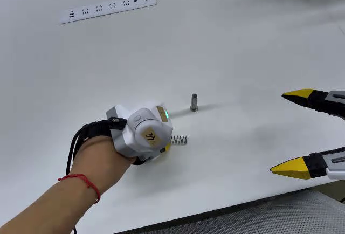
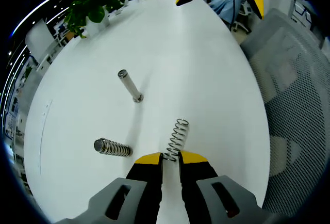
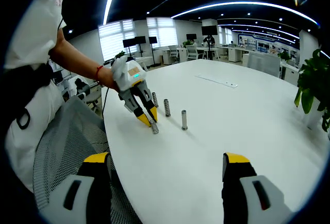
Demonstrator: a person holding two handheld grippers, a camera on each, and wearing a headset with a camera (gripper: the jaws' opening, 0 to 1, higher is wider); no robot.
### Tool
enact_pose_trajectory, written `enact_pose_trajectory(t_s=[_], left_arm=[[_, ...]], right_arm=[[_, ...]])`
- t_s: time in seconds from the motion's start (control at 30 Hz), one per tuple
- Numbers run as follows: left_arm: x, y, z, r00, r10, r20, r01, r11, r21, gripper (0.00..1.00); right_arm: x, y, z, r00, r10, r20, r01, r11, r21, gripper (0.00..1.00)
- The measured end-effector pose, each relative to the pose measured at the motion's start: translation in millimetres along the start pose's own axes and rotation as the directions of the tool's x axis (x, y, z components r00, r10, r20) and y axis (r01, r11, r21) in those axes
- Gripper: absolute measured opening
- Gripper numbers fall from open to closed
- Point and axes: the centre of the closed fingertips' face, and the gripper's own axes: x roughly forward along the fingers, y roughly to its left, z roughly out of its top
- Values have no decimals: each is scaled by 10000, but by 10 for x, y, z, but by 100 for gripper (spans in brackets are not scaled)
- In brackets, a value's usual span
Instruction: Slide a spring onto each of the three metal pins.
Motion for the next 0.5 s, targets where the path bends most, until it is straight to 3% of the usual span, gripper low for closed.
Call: enact_pose_trajectory(t_s=[0.27,0.5], left_arm=[[1,-18,-4,9996,-127,-265,116,9991,-419,12],[-3,-56,13,9995,-308,-95,295,9930,-1144,12]], right_arm=[[27,28,17,10000,-4,15,4,10000,-14,90],[42,49,32,10000,24,32,-24,10000,4,90]])
